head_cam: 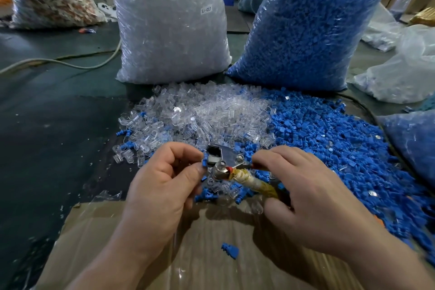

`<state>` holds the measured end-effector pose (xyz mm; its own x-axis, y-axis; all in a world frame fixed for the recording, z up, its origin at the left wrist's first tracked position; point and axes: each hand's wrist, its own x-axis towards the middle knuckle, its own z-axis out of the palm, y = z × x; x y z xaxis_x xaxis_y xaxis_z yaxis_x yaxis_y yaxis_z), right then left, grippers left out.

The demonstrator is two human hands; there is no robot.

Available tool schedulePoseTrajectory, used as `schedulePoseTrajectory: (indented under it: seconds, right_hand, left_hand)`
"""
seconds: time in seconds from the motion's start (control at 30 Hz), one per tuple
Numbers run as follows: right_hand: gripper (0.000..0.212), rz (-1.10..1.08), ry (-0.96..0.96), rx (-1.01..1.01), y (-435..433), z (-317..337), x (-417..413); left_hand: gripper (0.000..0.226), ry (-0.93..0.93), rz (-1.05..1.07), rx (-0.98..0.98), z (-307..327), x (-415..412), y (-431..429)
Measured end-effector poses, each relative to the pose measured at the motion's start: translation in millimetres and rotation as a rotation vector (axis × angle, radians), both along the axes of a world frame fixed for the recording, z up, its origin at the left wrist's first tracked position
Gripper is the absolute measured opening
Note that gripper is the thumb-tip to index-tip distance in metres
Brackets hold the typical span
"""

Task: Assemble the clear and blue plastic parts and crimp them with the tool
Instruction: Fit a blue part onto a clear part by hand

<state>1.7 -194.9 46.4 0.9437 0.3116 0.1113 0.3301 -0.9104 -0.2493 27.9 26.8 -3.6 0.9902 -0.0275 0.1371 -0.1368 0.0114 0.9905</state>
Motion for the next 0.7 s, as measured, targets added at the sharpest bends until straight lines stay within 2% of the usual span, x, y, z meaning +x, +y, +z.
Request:
schedulePoseTrajectory:
  seconds: [0.17, 0.57, 0.67, 0.7]
  right_hand:
    - [0.06, 0.005, 0.016, -0.085, 3.7, -2.1, 2.0]
    - [0.051, -0.037, -0.054, -0.03, 6.5, -1.6, -0.2]
    - [0.05, -0.079, -0.076, -0.043, 1.6, -4.0, 2.5]
    - [0.052, -0.114, -0.088, -0.067, -1.5, -4.9, 4.9]
  left_hand:
    - [0.015, -0.021, -0.029, -0.003, 3.7, -2.6, -1.3]
    - [0.017, -0.004, -0.051, -0.034, 13.3, -7.5, -1.8]
    - [0.011, -0.006, -0.006, -0.01, 13.5, -5.6, -1.1]
    - [0.016, 0.001, 0.022, 0.005, 12.3, -4.5, -0.2]
